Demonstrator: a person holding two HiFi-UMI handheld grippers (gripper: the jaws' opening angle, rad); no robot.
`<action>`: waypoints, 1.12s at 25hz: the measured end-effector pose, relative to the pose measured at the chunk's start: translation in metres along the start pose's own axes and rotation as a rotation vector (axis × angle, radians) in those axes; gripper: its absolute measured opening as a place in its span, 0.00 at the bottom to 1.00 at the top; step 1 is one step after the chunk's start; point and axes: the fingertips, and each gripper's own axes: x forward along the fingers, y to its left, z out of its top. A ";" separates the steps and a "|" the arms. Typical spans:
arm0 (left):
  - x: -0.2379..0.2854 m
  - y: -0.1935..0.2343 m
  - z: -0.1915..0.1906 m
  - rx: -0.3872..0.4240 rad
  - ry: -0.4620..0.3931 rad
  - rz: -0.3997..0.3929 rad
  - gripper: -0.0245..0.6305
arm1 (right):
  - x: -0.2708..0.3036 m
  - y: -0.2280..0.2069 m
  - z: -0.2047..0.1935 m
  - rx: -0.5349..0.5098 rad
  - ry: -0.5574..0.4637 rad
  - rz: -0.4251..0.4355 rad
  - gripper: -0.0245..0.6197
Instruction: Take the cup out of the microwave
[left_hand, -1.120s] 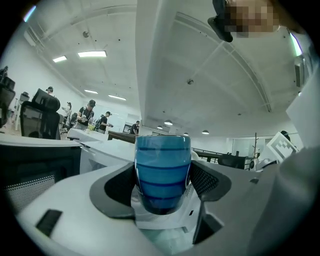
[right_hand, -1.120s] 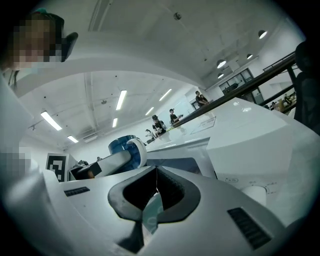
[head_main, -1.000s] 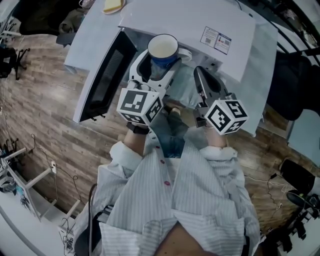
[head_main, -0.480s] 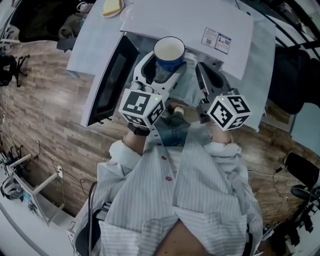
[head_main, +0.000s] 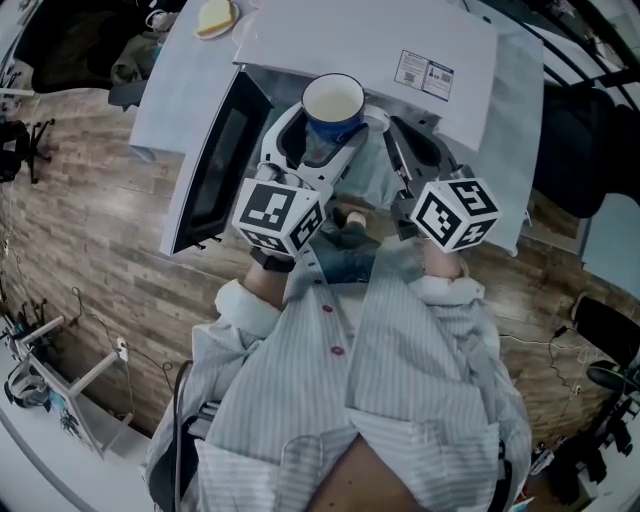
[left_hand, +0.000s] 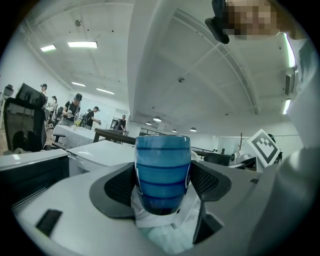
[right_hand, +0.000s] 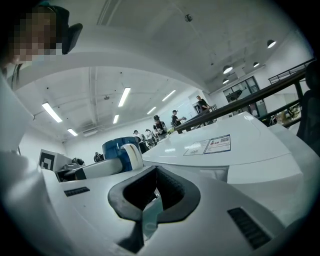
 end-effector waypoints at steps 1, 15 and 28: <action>-0.001 0.000 0.000 -0.001 -0.002 0.001 0.58 | 0.000 0.001 0.001 0.005 -0.003 0.003 0.09; -0.007 0.006 0.004 -0.011 -0.013 0.019 0.58 | 0.002 0.009 -0.002 0.007 -0.006 0.016 0.09; -0.008 0.008 0.001 -0.006 -0.009 0.011 0.58 | 0.003 0.009 -0.005 0.006 -0.003 0.009 0.09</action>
